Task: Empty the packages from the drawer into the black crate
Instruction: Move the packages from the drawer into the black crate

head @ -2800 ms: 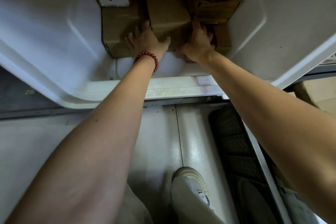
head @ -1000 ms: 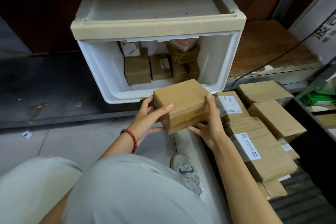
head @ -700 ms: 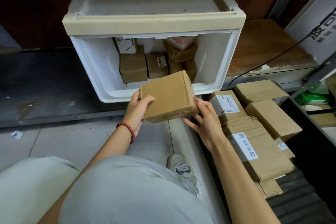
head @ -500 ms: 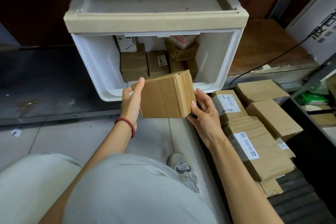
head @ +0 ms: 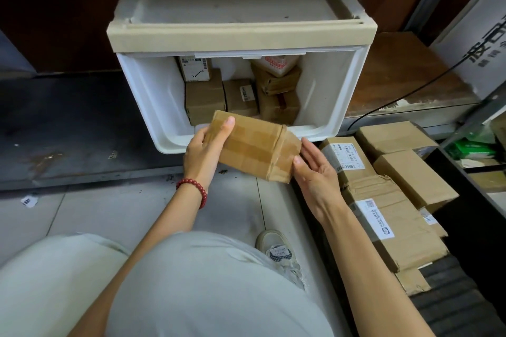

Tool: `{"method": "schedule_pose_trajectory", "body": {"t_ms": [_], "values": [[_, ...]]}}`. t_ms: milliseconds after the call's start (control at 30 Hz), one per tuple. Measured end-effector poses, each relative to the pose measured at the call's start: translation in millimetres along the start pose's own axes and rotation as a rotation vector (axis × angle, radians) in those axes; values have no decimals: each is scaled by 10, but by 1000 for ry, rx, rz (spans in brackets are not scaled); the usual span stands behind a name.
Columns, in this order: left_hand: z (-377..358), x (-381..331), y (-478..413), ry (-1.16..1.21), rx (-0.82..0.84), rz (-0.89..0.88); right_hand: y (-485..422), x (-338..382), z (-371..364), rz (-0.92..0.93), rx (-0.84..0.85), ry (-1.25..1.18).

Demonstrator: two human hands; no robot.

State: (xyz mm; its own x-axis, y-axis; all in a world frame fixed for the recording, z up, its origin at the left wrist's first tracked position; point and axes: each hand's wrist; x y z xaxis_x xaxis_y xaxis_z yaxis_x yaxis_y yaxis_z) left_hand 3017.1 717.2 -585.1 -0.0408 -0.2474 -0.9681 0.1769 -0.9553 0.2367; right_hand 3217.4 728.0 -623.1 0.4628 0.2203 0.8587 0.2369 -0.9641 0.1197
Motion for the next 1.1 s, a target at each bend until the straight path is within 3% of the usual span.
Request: {"method": "schedule_pose_trajectory", "body": {"t_ms": [100, 200, 367, 533, 700, 867, 1100], "values": [[-1, -2, -8, 47, 5, 8, -36, 51, -37, 39, -15, -42], [-35, 18, -3, 79, 10, 1, -26, 34, -71, -82, -94, -13], [-135, 56, 13, 69, 88, 10, -12, 101, -135, -295, 43, 94], [-232, -14, -38, -12, 151, -56, -132, 228, -33, -130, 79, 143], [-355, -290, -153, -195, 338, -117, -129, 340, 126, -82, 80, 141], [-620, -683, -330, -473, 467, -219, -39, 529, 388, -31, -52, 51], [-1432, -1011, -401, -623, 591, -318, 153, 971, 926, 90, -241, 81]]}}
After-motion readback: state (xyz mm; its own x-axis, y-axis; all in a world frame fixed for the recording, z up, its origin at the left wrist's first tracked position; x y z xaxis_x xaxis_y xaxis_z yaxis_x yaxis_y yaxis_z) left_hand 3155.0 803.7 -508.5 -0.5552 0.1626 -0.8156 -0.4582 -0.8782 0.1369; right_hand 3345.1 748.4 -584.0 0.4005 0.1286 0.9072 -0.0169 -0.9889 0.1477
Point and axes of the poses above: each hand's wrist, its own y-axis away from the middle knuckle, its own z-axis out of the back of the hand, x = y × z, and after that the axes turned 14 degrees about x, right-handed
